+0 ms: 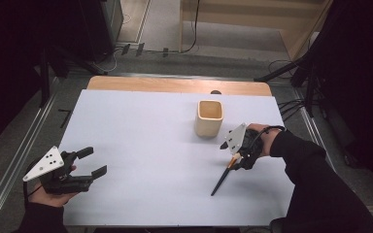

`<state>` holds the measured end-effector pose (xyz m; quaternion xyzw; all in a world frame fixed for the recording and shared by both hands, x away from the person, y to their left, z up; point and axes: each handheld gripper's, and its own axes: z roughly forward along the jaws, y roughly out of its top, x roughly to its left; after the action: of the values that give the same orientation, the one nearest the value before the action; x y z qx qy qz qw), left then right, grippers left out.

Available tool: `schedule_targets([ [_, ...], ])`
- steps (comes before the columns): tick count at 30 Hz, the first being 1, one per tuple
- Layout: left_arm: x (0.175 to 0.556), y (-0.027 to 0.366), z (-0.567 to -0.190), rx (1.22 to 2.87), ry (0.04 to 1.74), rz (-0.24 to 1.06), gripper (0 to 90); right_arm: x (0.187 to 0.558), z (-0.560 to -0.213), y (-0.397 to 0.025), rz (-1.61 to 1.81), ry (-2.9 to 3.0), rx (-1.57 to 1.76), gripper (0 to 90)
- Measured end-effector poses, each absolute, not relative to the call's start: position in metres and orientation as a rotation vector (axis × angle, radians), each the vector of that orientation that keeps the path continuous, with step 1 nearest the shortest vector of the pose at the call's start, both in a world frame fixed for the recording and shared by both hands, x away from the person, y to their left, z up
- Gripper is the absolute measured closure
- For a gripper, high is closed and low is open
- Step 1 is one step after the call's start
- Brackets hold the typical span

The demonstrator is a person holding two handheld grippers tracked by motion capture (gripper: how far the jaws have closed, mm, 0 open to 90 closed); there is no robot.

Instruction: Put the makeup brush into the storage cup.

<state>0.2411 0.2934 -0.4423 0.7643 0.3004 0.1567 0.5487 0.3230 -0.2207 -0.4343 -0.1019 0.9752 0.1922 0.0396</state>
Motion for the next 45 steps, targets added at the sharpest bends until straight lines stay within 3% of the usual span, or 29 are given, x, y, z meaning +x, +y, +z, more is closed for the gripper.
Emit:
schedule_targets([
  [39,0.245,0.298,-0.446,1.808,0.749,0.373,18.8,0.331,-0.481,-0.207,0.124,3.009,-0.693,38.1],
  [45,0.245,0.298,-0.446,1.812,0.751,0.371,18.8,0.332,-0.484,-0.202,0.033,3.007,-0.722,43.2],
])
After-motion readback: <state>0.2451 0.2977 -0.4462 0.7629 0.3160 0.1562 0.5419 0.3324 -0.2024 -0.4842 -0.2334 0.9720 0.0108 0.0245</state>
